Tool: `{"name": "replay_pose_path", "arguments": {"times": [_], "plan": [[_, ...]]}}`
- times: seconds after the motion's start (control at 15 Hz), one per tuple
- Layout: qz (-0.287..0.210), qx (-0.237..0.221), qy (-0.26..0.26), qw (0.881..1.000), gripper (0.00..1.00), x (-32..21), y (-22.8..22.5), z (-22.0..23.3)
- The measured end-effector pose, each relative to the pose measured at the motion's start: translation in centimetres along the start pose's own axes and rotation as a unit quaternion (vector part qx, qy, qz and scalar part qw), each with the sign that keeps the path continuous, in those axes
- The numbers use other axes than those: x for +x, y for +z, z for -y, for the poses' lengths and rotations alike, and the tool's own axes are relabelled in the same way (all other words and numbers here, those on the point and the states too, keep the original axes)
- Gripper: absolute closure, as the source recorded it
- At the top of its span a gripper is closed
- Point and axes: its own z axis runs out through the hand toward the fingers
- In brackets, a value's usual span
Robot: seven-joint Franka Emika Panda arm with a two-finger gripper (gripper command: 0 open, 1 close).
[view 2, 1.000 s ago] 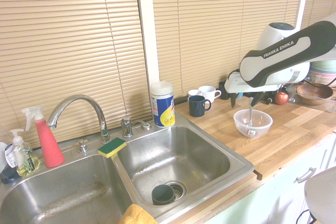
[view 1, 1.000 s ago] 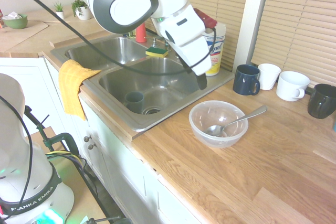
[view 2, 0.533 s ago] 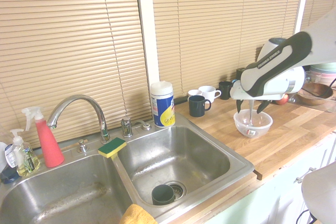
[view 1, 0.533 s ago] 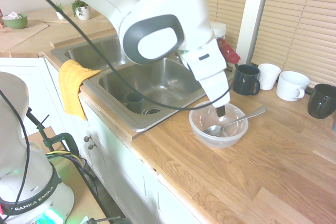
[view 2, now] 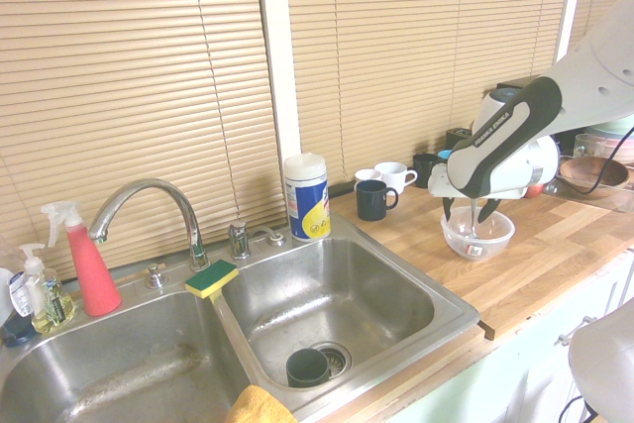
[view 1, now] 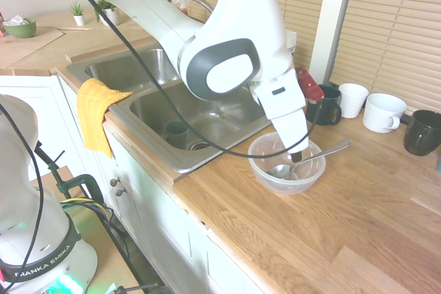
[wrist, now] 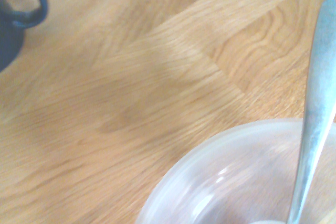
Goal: Put the spoon into the sink
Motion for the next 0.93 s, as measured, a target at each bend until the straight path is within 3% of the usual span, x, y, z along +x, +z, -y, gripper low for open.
{"name": "replay_pose_path", "arguments": {"times": [0.93], "plan": [[0.009, -0.010, 0.031, 0.999, 1.00, 2.8, 3.5, -0.6]]}}
